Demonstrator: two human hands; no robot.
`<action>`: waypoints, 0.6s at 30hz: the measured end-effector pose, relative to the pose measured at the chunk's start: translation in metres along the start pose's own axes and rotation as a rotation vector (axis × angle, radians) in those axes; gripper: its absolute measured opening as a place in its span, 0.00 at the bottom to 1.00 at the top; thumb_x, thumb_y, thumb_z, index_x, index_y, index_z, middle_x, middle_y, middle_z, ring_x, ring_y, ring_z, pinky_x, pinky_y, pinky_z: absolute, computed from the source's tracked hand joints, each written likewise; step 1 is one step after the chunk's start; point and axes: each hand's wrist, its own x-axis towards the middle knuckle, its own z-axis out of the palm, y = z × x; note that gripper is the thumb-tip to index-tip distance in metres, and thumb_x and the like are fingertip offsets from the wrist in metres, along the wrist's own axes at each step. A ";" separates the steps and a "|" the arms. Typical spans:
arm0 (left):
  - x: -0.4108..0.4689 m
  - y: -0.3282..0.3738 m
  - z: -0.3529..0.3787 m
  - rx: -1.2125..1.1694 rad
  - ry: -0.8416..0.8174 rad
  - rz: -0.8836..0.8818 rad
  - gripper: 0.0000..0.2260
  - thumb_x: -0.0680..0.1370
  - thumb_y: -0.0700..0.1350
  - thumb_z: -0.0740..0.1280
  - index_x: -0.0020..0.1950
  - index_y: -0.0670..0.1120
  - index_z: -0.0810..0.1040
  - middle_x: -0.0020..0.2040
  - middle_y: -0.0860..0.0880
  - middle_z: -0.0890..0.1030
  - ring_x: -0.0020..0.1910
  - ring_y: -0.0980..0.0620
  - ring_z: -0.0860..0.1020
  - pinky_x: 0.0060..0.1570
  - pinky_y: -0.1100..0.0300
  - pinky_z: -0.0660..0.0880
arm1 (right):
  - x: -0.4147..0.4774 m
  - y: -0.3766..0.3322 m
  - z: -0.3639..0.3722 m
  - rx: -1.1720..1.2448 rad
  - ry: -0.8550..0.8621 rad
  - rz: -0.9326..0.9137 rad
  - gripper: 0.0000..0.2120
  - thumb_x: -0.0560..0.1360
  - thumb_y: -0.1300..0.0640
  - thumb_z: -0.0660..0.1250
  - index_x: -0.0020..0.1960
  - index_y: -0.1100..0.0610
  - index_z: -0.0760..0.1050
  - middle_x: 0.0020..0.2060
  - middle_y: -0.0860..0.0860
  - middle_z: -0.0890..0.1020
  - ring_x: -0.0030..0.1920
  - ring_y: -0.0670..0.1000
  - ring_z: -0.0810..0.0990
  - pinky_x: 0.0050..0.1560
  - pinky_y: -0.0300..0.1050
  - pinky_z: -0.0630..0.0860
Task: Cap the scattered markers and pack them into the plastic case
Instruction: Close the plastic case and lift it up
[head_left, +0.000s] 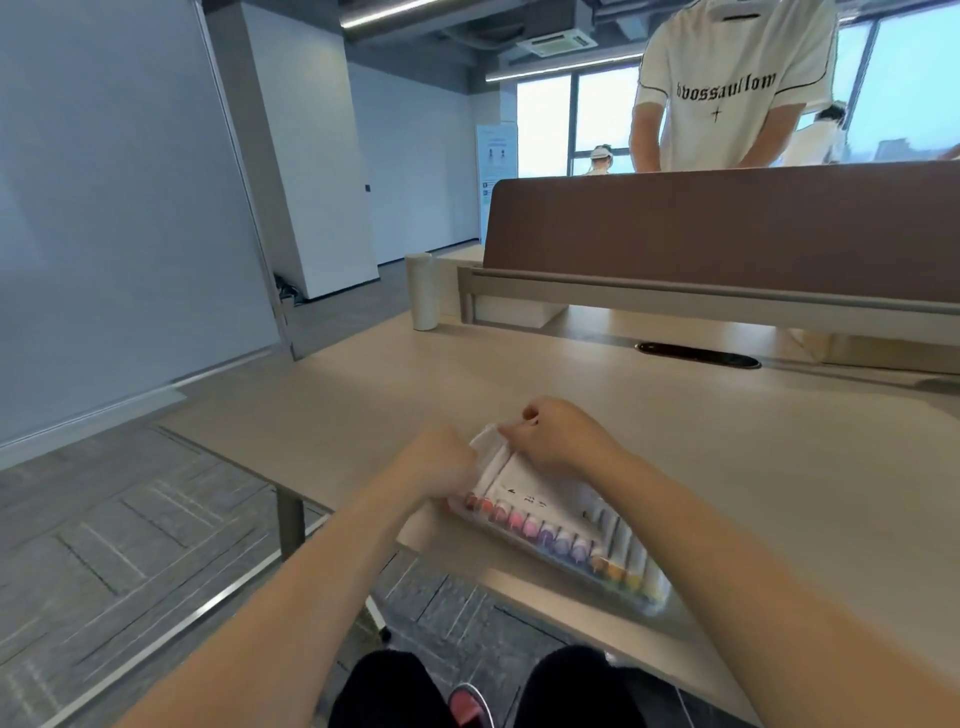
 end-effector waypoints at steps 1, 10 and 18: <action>0.001 0.003 -0.007 0.020 0.018 0.027 0.14 0.81 0.43 0.60 0.53 0.32 0.78 0.52 0.34 0.82 0.52 0.38 0.81 0.41 0.56 0.76 | 0.001 -0.003 -0.004 0.039 0.014 0.000 0.20 0.78 0.42 0.63 0.57 0.59 0.78 0.52 0.54 0.80 0.53 0.56 0.79 0.54 0.50 0.75; -0.010 0.031 -0.076 -0.216 0.503 0.258 0.06 0.79 0.51 0.66 0.49 0.49 0.78 0.44 0.52 0.79 0.44 0.51 0.77 0.40 0.57 0.71 | -0.014 -0.047 -0.044 0.590 0.315 -0.073 0.14 0.82 0.46 0.58 0.47 0.56 0.71 0.37 0.49 0.77 0.33 0.46 0.74 0.28 0.39 0.66; -0.035 0.018 -0.066 -0.750 0.413 0.166 0.17 0.76 0.60 0.68 0.56 0.52 0.69 0.43 0.60 0.72 0.40 0.63 0.71 0.38 0.64 0.67 | -0.032 -0.056 -0.026 0.838 0.414 -0.072 0.11 0.83 0.48 0.56 0.55 0.54 0.71 0.46 0.48 0.78 0.44 0.45 0.76 0.38 0.40 0.70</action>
